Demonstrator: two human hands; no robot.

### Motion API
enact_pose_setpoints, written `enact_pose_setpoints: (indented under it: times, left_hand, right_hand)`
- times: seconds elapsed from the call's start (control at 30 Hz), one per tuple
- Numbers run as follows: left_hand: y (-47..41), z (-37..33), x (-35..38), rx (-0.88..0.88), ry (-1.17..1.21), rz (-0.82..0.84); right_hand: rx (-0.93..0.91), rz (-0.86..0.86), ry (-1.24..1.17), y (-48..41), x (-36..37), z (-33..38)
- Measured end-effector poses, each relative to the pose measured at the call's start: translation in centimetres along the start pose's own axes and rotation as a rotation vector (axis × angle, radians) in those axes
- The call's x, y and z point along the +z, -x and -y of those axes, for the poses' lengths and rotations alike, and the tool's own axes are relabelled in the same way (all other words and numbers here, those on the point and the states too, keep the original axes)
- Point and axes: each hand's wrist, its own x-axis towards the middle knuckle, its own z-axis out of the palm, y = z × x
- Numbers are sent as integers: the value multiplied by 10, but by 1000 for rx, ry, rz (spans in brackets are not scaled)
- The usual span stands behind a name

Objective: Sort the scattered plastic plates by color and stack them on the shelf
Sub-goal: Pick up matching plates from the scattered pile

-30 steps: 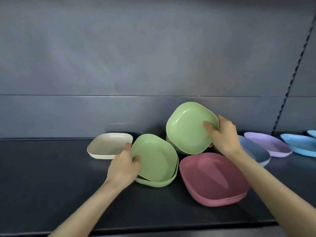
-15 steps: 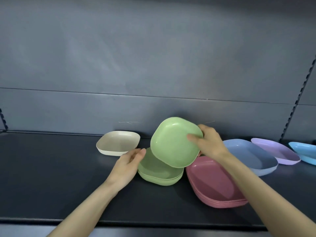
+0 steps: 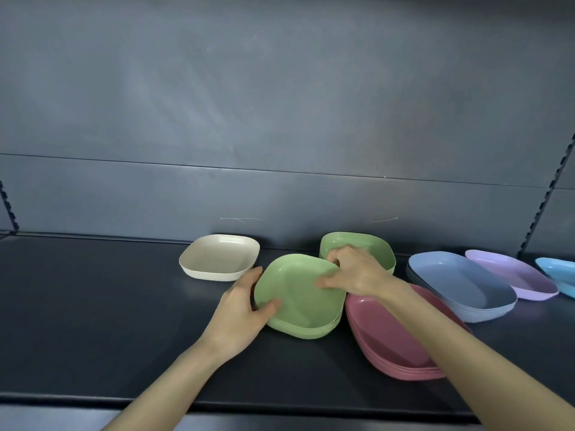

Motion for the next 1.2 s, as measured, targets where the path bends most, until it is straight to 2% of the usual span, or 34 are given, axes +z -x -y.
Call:
enact_pose_setpoints:
  times: [0.13,0.3,0.43,0.63,0.77,0.97,1.2]
  left_hand:
    - [0,1,1,-5,-76,15]
    - [-1,-4,-1,32,-180,-40]
    - [-9,-35,-3,230,-300,-55]
    - [-48,-111,22,530,-529,67]
    - [-68,-158,62,663,-641,147]
    - [-58,-232,146,817,-635,240]
    - [-21,-304,262,856,-629,307]
  right_hand:
    - [-26,-31,153,4,4,1]
    - [-98,12,52,10,-4,-5]
    - [-128,-167,-46,22,-24,-23]
    - [-19,-382,50,56,-84,-73]
    - [80,-477,107,96,-126,-118]
    - [285,-502,238,171,-166,-196]
    - [387,-487,329,265,-211,-301]
